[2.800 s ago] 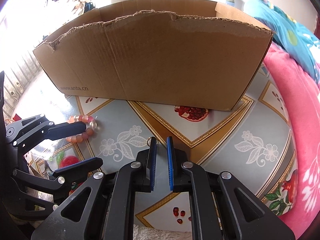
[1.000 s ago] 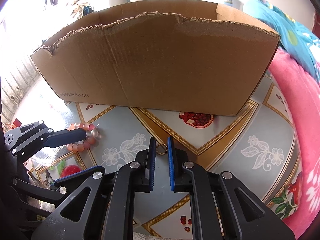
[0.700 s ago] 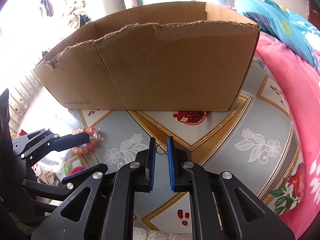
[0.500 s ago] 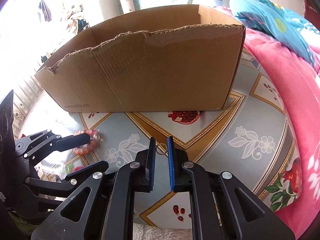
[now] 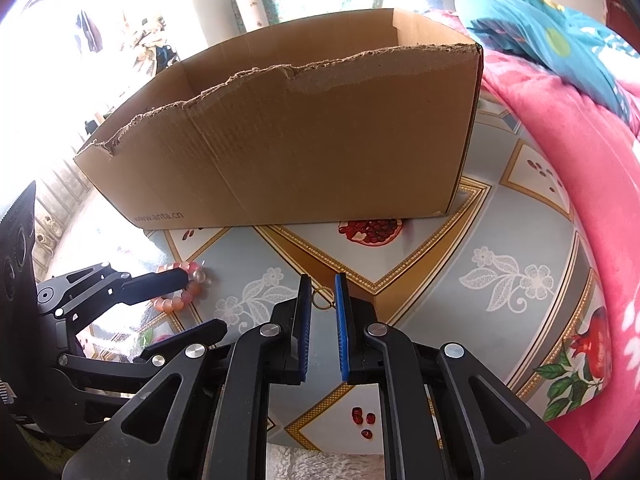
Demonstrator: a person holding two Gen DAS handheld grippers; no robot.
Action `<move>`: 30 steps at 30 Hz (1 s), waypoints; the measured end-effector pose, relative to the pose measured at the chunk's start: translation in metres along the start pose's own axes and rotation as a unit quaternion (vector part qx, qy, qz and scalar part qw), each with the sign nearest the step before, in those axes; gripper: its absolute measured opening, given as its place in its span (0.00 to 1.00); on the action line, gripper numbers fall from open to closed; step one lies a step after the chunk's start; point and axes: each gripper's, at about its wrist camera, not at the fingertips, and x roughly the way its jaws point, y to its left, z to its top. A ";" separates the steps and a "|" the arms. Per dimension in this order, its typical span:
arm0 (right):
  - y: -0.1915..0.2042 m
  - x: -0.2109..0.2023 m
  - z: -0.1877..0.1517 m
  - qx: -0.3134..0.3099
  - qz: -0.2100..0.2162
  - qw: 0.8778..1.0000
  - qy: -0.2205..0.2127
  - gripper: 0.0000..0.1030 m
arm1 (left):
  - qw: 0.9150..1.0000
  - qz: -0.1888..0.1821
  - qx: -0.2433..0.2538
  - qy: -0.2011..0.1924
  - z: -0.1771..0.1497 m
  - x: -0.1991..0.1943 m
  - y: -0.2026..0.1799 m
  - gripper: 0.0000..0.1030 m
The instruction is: Organize jewelry
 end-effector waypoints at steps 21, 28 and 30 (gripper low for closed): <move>-0.009 -0.035 -0.001 0.015 0.016 0.999 -0.035 0.09 | 0.999 0.004 0.000 -0.039 -0.008 -0.035 0.037 0.08; -0.021 -0.080 0.019 0.041 0.072 0.994 -0.072 0.09 | 0.990 -0.092 -0.051 -0.097 0.018 -0.107 0.055 0.08; -0.022 -0.092 0.027 0.042 0.084 0.992 -0.089 0.09 | 0.984 -0.125 -0.057 -0.117 0.032 -0.126 0.054 0.08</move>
